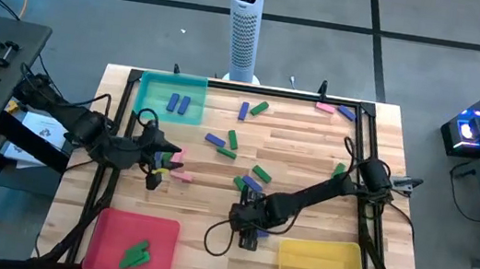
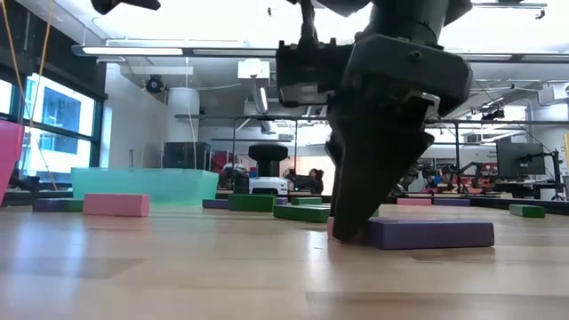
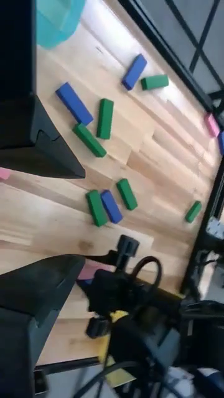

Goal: Sort blocks
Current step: Put the pink block into the yellow bin, then put the blue block into the blue bin, then put the green block into the red bin

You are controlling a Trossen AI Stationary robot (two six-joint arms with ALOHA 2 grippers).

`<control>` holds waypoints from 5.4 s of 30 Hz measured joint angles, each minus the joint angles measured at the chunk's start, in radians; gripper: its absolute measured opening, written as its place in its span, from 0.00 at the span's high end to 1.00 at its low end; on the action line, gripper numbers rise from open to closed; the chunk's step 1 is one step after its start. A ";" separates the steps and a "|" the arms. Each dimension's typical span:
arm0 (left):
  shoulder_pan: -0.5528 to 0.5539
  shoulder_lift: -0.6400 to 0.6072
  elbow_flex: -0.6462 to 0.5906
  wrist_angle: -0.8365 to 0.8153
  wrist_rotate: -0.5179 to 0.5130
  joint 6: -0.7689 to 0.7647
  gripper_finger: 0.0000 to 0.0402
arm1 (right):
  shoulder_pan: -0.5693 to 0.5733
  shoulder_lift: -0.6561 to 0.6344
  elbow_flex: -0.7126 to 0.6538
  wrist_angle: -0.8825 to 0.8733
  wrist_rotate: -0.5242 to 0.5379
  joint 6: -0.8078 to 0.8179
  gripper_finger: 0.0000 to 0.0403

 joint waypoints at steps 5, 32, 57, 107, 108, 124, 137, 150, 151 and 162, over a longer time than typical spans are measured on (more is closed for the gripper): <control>0.012 0.000 0.000 -0.002 0.074 0.035 0.51 | -0.009 0.004 0.001 -0.014 0.037 0.054 0.56; 0.010 0.000 0.000 -0.012 -0.003 0.086 0.51 | 0.171 -0.237 0.150 -0.441 0.075 0.507 0.90; 0.136 0.008 0.000 0.279 -0.026 0.116 0.51 | 0.457 -0.305 -0.099 -0.433 -0.038 0.584 0.62; 0.846 0.518 -0.312 -0.280 0.645 -0.138 0.52 | 0.194 -0.727 -0.098 -0.490 0.808 0.538 0.49; 0.852 0.518 -0.322 -0.256 0.645 -0.150 0.52 | 0.194 -0.727 -0.098 -0.490 0.808 0.540 0.49; 0.886 0.489 -0.284 -0.180 0.656 -0.019 0.86 | 0.194 -0.727 -0.098 -0.479 0.808 0.574 0.49; 1.100 0.386 0.123 -0.154 0.485 0.158 0.86 | 0.156 -0.727 -0.098 -0.431 0.809 0.572 0.49; 1.404 0.638 0.130 -0.227 0.500 0.422 0.68 | 0.123 -0.726 -0.099 -0.334 0.735 0.600 0.49; 1.409 0.638 0.130 -0.227 0.503 0.429 0.63 | 0.123 -0.726 -0.099 -0.344 0.724 0.630 0.49; 1.372 0.409 0.130 -0.238 0.641 0.365 0.41 | -0.148 -0.726 -0.099 -0.772 0.313 0.998 0.49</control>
